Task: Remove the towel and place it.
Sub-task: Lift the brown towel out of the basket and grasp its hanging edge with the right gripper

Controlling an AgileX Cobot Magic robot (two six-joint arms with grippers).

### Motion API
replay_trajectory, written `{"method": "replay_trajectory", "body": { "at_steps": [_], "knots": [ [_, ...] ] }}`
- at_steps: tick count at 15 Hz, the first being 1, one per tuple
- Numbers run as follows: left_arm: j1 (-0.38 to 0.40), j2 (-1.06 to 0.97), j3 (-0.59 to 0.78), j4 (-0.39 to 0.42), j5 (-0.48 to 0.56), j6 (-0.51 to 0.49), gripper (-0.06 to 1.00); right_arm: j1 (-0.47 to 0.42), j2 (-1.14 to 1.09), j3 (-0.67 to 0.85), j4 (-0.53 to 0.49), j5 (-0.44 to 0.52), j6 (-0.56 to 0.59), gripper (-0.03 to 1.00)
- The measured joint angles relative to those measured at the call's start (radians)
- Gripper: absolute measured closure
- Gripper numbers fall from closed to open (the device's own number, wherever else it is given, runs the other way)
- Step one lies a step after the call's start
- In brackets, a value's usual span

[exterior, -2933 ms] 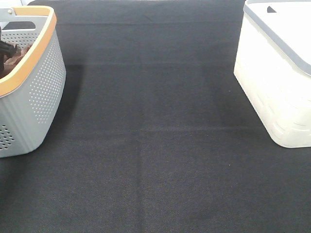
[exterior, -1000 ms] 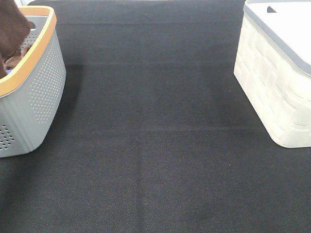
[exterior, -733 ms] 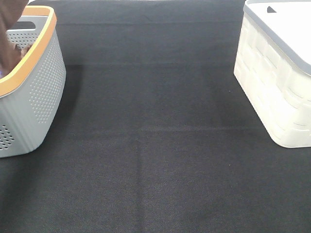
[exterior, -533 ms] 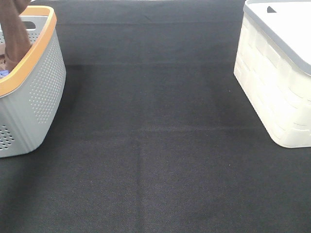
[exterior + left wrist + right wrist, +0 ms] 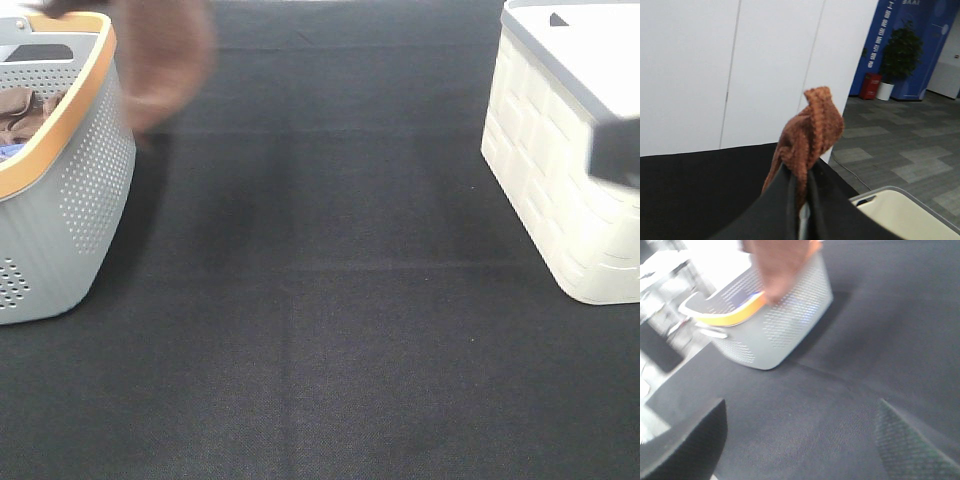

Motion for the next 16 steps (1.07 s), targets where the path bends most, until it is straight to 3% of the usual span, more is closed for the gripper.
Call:
{"method": "replay_trajectory", "body": {
  "at_steps": [3,7,9,12,16],
  "knots": [
    [-0.123,0.062,0.000,0.003,-0.027,0.030,0.92,0.104,0.209,-0.155,-0.012,-0.005,-0.105,0.21],
    [-0.215,0.145,0.000,0.003,-0.091,0.045,0.92,0.277,0.404,-0.284,-0.189,-0.062,-0.123,0.21],
    [-0.251,0.179,0.000,0.003,-0.129,0.045,0.92,0.378,0.465,-0.291,-0.256,-0.157,-0.122,0.24],
    [-0.307,0.198,0.000,0.003,-0.171,0.045,0.92,0.539,0.584,-0.291,-0.272,-0.397,-0.122,0.29],
    [-0.319,0.198,0.000,0.003,-0.190,0.045,0.92,0.575,0.703,-0.291,-0.207,-0.632,-0.122,0.29]
  ]
}}
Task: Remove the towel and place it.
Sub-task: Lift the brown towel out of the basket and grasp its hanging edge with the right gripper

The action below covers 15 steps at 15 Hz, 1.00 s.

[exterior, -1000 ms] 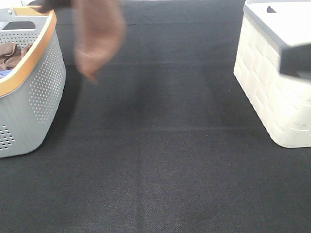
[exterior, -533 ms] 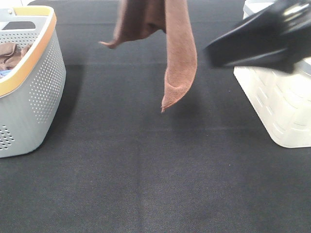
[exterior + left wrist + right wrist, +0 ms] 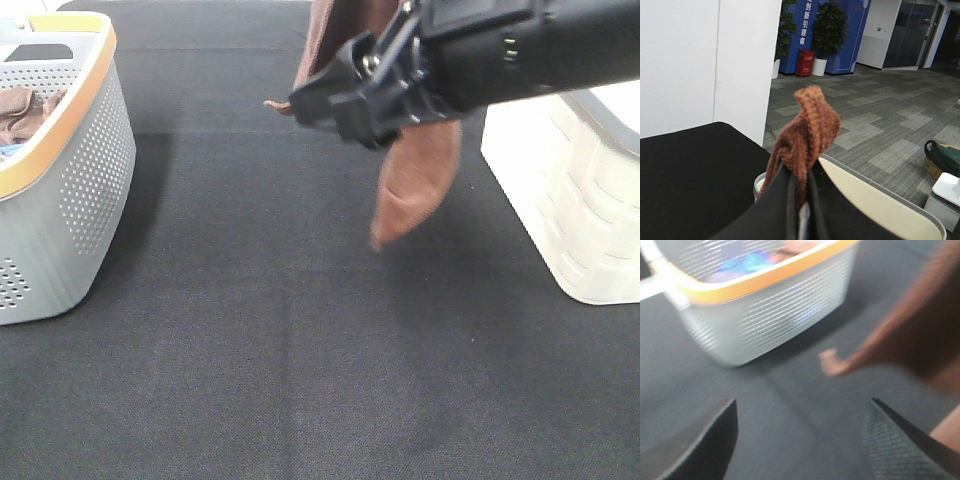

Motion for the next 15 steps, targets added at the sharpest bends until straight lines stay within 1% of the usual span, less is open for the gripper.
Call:
{"method": "replay_trajectory", "body": {
  "at_steps": [3,5,6,7,8,11,15],
  "knots": [
    [0.000,0.000,0.000,0.000,0.004,0.000,0.92,0.000,0.042,0.000,0.066,-0.130,0.000,0.29],
    [0.000,0.000,0.000,0.000,0.005,0.000,0.92,0.000,0.057,-0.001,0.127,-0.183,0.000,0.29],
    [0.000,0.000,0.000,0.000,0.005,0.000,0.92,0.000,0.062,-0.001,0.157,-0.195,0.000,0.29],
    [0.000,0.000,0.000,0.000,0.005,0.000,0.92,0.000,0.062,-0.001,0.157,-0.195,0.000,0.29],
    [0.000,0.000,0.000,0.000,0.005,0.000,0.92,0.000,0.071,-0.002,0.190,-0.200,0.000,0.27],
    [0.000,0.000,0.000,0.000,0.005,0.000,0.92,0.000,0.092,-0.002,0.228,-0.200,0.000,0.22],
    [0.000,0.000,0.000,0.000,0.005,0.000,0.92,0.000,0.102,-0.002,0.252,-0.156,0.000,0.21]
  ]
}}
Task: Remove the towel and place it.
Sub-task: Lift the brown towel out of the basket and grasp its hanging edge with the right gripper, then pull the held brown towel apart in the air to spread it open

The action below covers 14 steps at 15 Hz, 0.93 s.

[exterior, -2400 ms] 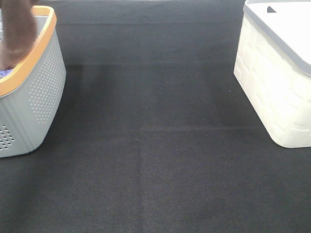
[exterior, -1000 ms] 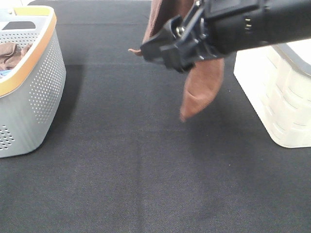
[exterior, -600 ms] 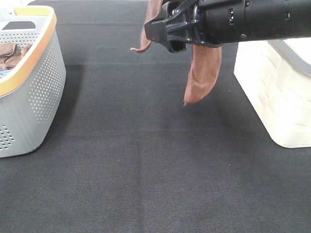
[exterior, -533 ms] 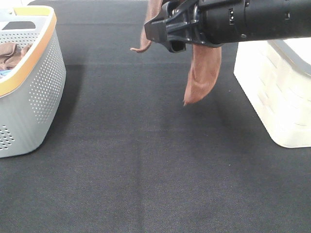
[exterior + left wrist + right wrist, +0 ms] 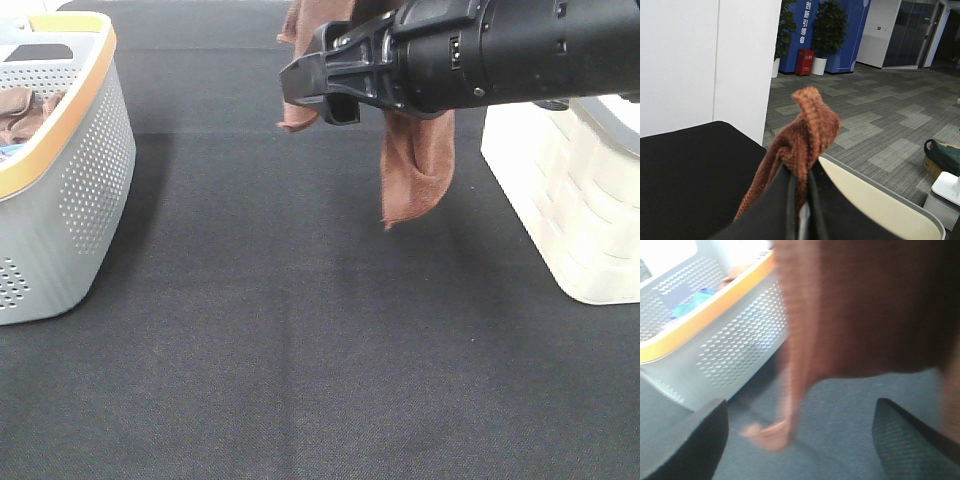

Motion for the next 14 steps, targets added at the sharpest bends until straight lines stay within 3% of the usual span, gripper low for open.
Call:
{"method": "replay_trajectory", "body": {
  "at_steps": [9,12,14],
  "knots": [
    [-0.061,0.000,0.000,0.001,-0.028,0.000,0.92,0.000,0.025,0.000,0.063,-0.061,0.001,0.22],
    [-0.061,0.000,0.000,0.001,-0.028,0.001,0.92,0.000,0.025,0.000,0.065,-0.076,0.001,0.43],
    [-0.061,0.000,0.000,0.001,-0.028,0.001,0.92,0.000,0.025,0.000,0.065,-0.079,0.001,0.70]
  ]
}}
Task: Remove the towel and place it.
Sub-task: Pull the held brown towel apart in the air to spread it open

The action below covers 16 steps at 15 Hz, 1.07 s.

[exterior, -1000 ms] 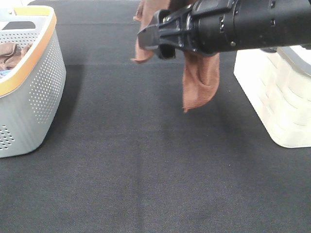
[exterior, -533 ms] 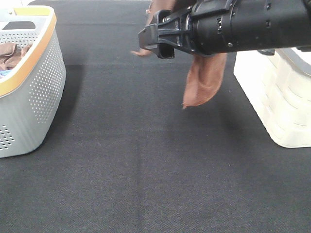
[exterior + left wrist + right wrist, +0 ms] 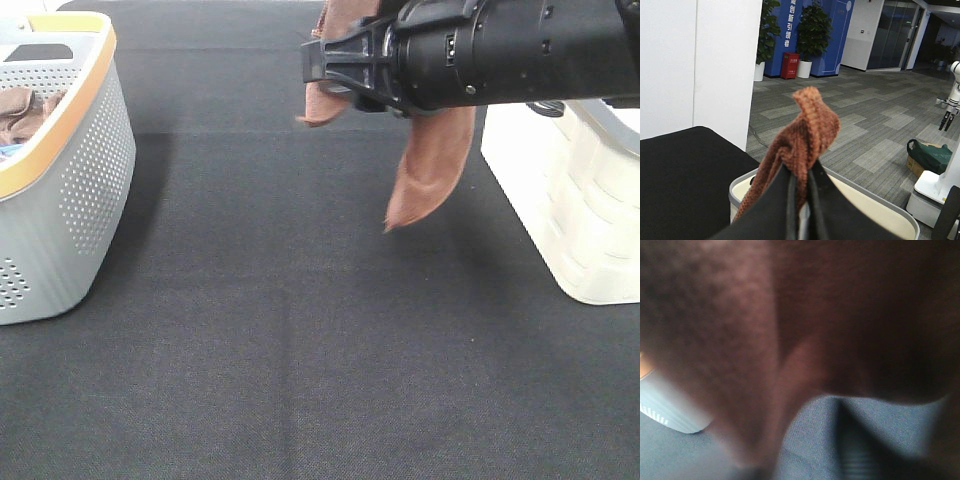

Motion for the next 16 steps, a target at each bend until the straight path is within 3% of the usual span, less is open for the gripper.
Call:
{"method": "replay_trajectory", "body": {
  "at_steps": [1,3,5,7,11,13,16],
  "knots": [
    [0.000,0.000,0.000,0.000,0.000,0.000,0.92,0.000,0.000,0.000,0.000,0.000,0.000,0.70],
    [0.000,0.000,0.000,0.000,0.000,0.000,0.92,0.000,0.000,0.000,0.005,0.000,0.000,0.96],
    [0.007,0.000,0.000,0.036,0.006,0.011,0.92,0.000,0.000,0.000,0.013,0.032,0.011,0.97],
    [0.053,0.000,0.000,0.091,0.025,0.022,0.92,0.000,0.000,0.000,0.014,0.154,0.016,0.97],
    [0.210,0.000,0.000,0.106,0.212,0.022,0.92,0.000,0.000,0.000,-0.021,0.406,0.059,0.97],
    [0.265,0.000,0.000,0.109,0.334,0.022,0.92,0.000,-0.009,0.000,-0.093,0.475,0.163,0.97],
    [0.287,0.000,0.000,0.123,0.478,0.023,0.92,-0.008,-0.083,-0.006,-0.343,0.517,0.367,0.97]
  ]
}}
